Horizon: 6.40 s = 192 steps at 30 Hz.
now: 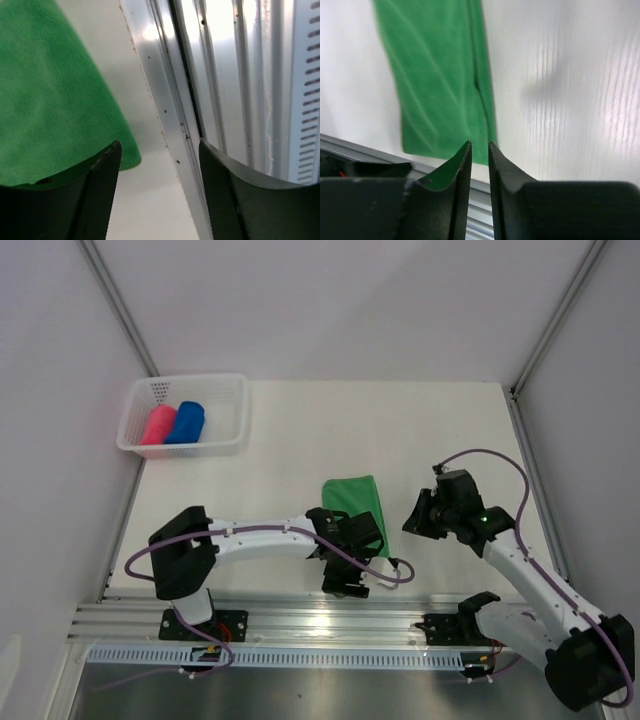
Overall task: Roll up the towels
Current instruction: Roll the towel
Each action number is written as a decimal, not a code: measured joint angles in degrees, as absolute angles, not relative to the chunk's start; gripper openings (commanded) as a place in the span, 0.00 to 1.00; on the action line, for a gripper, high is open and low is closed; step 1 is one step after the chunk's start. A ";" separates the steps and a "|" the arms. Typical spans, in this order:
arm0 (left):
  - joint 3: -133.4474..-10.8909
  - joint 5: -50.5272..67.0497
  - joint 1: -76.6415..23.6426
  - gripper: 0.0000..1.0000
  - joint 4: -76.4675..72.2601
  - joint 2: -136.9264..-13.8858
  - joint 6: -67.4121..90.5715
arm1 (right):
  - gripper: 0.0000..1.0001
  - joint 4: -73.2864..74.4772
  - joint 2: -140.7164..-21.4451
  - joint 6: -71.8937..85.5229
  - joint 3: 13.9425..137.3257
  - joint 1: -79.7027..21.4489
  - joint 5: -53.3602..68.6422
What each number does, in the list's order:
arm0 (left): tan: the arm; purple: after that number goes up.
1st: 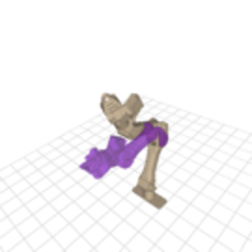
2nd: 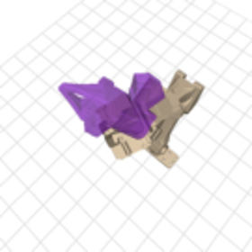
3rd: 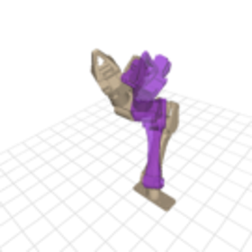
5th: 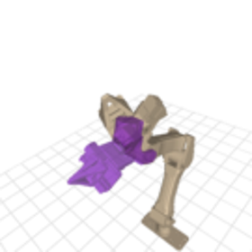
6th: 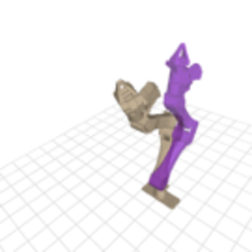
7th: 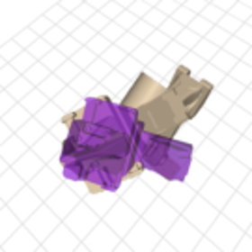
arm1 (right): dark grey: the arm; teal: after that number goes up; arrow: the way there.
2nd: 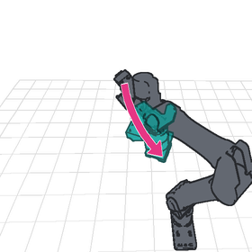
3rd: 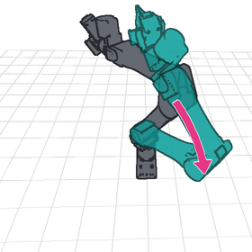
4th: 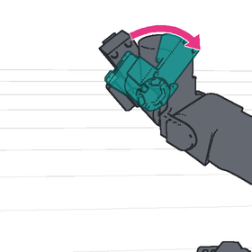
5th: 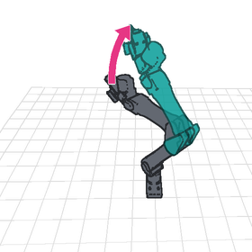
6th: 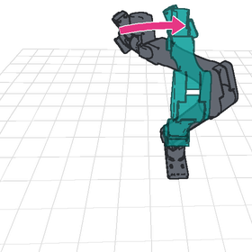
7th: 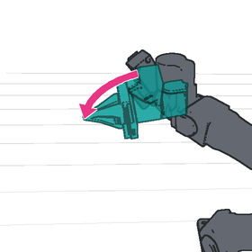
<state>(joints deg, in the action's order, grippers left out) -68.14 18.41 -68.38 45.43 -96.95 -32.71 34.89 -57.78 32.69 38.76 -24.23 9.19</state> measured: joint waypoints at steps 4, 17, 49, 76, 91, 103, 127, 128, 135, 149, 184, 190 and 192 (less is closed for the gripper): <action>-68.01 14.85 -69.21 0.65 40.66 -99.92 -32.97 | 0.25 35.73 -51.55 30.13 41.60 -22.74 8.84; -61.65 4.67 -69.21 0.57 29.04 -101.34 -32.73 | 0.27 37.85 -40.38 29.63 39.38 -22.68 9.21; -56.60 31.07 -45.87 0.01 37.60 -88.23 -37.60 | 0.38 4.75 -43.75 0.14 25.78 -35.03 22.00; -60.86 41.23 -41.12 0.01 43.92 -93.67 -43.16 | 0.49 0.10 -61.45 -11.92 25.52 -62.94 2.96; -60.88 42.28 -40.05 0.03 44.36 -93.67 -44.10 | 0.19 1.91 -69.54 -14.11 29.87 -63.31 2.11; -61.30 42.89 -36.56 0.08 47.62 -93.67 -46.61 | 0.00 7.20 -72.38 -8.03 37.36 -61.80 7.73; -52.14 43.81 -34.89 0.52 45.08 -90.02 -50.41 | 0.00 -5.72 -74.67 6.59 27.09 -56.95 16.93; -52.14 43.70 -34.89 0.41 44.75 -90.04 -50.24 | 0.00 -5.91 -74.67 6.68 27.05 -56.90 17.02; -52.49 42.46 -34.89 0.01 43.07 -91.22 -46.44 | 0.01 -5.98 -73.19 8.01 26.72 -56.88 17.28; -50.33 45.12 -34.52 0.20 41.74 -89.91 -38.87 | 0.00 -5.15 -67.16 17.04 24.16 -53.43 18.85; -50.35 32.36 -45.10 0.43 34.79 -78.89 -39.35 | 0.06 3.55 -83.88 16.45 34.22 -41.10 29.28; -50.39 25.65 -46.98 0.43 31.57 -86.13 -39.31 | 0.12 3.55 -85.69 16.36 34.89 -40.36 31.16; -50.57 24.93 -46.89 0.43 31.22 -87.15 -39.11 | 0.17 3.62 -85.71 16.12 35.03 -40.36 31.20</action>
